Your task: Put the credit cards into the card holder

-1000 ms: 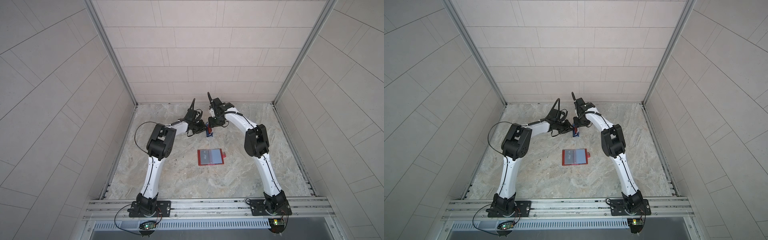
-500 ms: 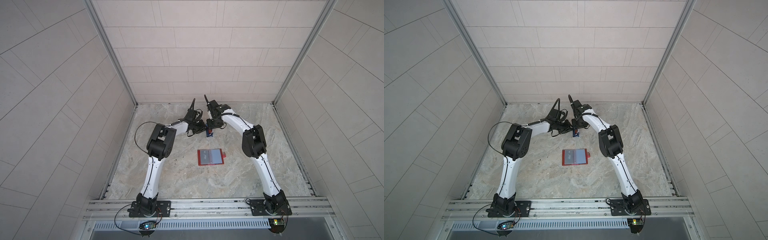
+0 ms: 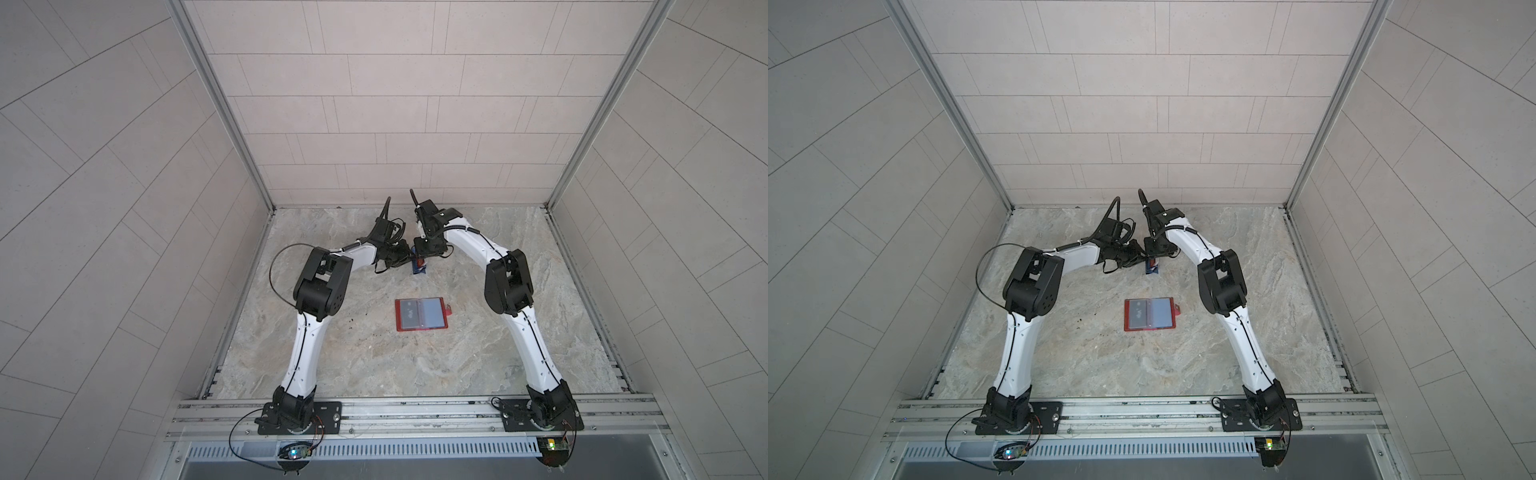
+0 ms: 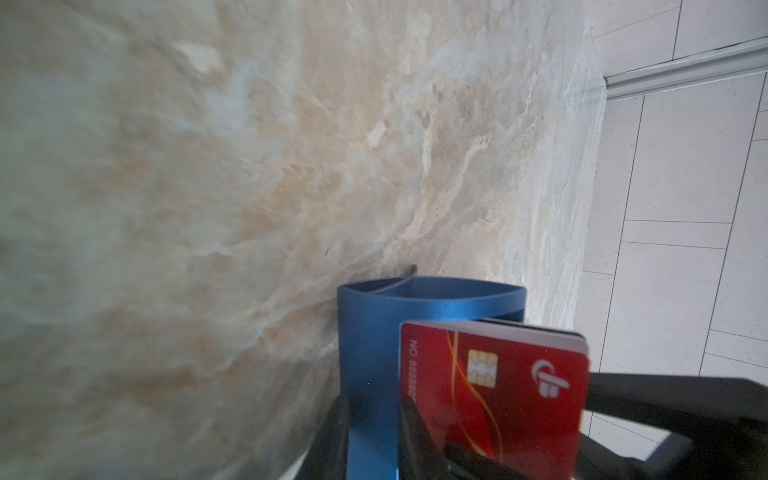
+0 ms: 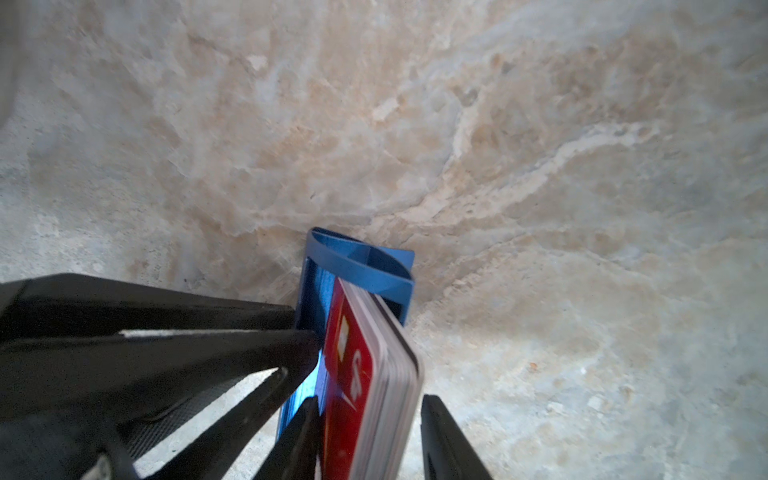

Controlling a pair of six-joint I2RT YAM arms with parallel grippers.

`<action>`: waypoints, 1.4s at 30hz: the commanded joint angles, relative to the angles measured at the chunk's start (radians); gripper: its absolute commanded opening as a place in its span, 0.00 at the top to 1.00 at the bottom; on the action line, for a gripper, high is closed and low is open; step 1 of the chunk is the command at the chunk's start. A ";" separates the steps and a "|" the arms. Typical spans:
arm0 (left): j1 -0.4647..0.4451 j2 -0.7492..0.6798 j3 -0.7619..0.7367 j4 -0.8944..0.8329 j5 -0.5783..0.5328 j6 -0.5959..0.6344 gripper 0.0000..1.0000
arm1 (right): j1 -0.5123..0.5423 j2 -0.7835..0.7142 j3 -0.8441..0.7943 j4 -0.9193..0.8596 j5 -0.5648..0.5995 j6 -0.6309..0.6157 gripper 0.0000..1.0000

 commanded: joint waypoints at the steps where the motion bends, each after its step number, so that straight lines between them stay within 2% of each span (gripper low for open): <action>1: -0.001 0.020 -0.020 -0.106 -0.035 0.012 0.77 | -0.014 -0.010 0.020 -0.056 0.029 0.008 0.58; 21: -0.006 0.022 -0.014 -0.109 -0.035 0.011 0.77 | -0.013 -0.049 0.041 -0.089 0.059 -0.005 0.62; 38: -0.007 0.030 -0.014 -0.106 -0.034 0.008 0.77 | -0.012 -0.073 0.047 -0.111 0.067 -0.019 0.62; 42: -0.006 0.033 -0.013 -0.104 -0.032 0.006 0.77 | -0.013 -0.079 0.048 -0.116 0.068 -0.024 0.65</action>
